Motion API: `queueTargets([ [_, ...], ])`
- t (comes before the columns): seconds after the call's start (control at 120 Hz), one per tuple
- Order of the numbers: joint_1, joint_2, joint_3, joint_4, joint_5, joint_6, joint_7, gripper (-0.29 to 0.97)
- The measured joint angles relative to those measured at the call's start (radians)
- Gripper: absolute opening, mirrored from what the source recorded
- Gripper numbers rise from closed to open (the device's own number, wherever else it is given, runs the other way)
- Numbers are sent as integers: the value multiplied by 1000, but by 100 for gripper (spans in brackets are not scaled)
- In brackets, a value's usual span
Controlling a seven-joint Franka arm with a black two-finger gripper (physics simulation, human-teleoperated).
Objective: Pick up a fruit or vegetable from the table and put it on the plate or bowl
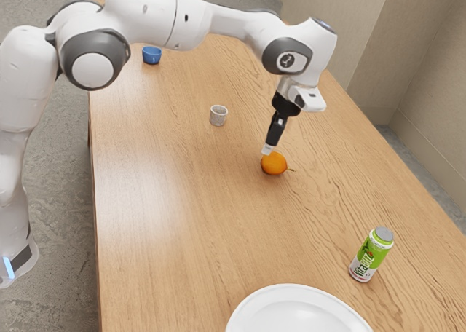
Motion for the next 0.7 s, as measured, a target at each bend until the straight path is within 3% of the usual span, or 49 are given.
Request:
queueTargets([
  [0.2,-7,7,25,3,11,-16,27,68],
  [0.417,-38,88,25,123,8,-43,47,68],
  [0.7,-38,116,63,122,6,-53,64,68],
])
